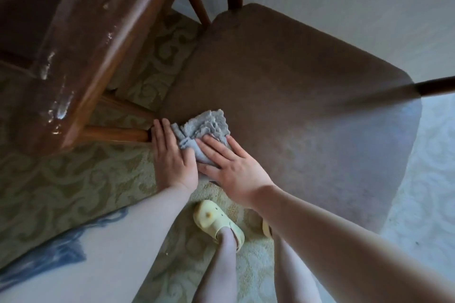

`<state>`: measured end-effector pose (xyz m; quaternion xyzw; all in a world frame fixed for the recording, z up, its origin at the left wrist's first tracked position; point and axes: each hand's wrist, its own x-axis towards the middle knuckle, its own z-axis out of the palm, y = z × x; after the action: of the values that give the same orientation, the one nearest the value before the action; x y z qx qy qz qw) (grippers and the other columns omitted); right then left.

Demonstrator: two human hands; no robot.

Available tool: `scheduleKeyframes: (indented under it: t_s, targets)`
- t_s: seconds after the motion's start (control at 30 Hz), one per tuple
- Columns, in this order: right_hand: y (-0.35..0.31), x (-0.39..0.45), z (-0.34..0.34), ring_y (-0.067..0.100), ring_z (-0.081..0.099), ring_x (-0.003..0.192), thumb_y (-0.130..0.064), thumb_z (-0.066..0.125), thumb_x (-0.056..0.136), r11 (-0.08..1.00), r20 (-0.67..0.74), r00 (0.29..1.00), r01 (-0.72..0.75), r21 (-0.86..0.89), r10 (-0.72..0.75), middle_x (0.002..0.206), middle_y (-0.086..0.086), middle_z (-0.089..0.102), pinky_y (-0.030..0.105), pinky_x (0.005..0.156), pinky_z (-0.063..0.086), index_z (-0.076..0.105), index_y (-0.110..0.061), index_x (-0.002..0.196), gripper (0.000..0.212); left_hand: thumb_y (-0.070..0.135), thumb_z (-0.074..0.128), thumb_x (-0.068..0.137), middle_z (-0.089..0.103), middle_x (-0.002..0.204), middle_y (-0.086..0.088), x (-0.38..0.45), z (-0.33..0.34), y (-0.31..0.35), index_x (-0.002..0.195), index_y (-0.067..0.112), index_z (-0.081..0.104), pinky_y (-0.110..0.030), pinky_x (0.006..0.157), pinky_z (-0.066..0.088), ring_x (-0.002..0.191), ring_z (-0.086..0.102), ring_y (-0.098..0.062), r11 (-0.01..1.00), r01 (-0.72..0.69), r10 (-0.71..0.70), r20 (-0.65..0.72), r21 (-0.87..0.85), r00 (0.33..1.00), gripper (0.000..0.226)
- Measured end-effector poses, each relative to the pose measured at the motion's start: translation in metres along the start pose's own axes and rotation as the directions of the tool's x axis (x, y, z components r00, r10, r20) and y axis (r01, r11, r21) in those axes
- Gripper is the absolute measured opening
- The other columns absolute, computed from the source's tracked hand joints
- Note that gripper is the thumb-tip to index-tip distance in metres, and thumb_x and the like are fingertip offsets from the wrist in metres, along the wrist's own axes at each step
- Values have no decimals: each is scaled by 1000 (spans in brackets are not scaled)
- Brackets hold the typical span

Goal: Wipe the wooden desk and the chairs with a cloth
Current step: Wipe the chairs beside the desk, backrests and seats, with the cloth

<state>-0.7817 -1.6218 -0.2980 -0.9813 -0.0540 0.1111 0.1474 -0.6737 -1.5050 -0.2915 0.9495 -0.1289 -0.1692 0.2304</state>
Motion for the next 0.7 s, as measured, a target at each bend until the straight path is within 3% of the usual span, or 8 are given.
scheduleKeyframes:
  t_s: [0.07,0.13,0.23,0.3,0.47,0.57,0.63,0.7]
  targets:
    - [32,-20,-1,19,10,149,-21,48,91,992,-24,994,104,-73,-106,161,2,18,44,121,7,32,-33,150,63,43,20,85,5,162,-5,-7,-2,-11,154,14,17,-37,121,10,148,6,-20,997,-68,69,29,-22,997,75]
    - [67,-28,-12,19,15,148,-17,54,91,994,-101,990,-106,-27,103,159,2,24,43,120,12,33,-33,149,64,43,20,94,5,162,1,-7,-1,-15,154,18,16,-36,120,13,148,6,-16,997,-71,72,28,-19,997,66]
    - [78,13,-33,22,8,150,-21,48,98,741,-202,715,-622,254,669,161,5,18,47,121,9,28,-32,152,58,46,21,96,5,162,1,-1,-1,-10,154,18,15,-33,121,11,148,5,-14,998,-30,30,2,-54,1000,65]
    - [54,56,-37,24,2,150,-24,42,99,662,-210,629,-685,304,748,163,6,11,50,120,6,24,-31,153,57,49,21,94,8,162,-3,3,-2,-5,154,15,16,-30,121,7,148,7,-15,995,-16,15,-7,-102,1000,69]
    - [-20,48,-7,20,-5,149,-24,53,92,990,-63,991,-117,80,122,163,1,9,47,120,-5,32,-30,150,62,54,22,92,8,162,4,10,-19,3,154,25,13,5,99,3,146,14,-10,977,0,-14,-64,-213,998,69]
    - [-6,-3,5,17,2,149,-21,64,81,971,102,968,234,-47,-228,161,-2,17,46,119,-1,45,-32,142,65,54,21,91,4,162,8,6,-27,-1,155,29,10,8,95,2,145,10,-4,984,-62,58,-27,-168,998,69]
    - [24,-20,0,17,11,148,-17,66,81,999,-12,999,46,-19,-47,160,-1,23,43,119,5,44,-33,143,68,55,19,90,4,162,6,4,-26,-5,155,25,11,8,96,-1,145,7,-4,984,-103,105,2,-144,995,72]
    - [51,-9,-19,18,13,148,-18,60,90,910,-157,900,-386,148,407,159,1,25,42,120,8,40,-33,146,61,54,21,91,4,162,6,5,-21,-5,155,24,13,7,97,-2,147,7,-8,987,-80,81,-1,-137,997,70]
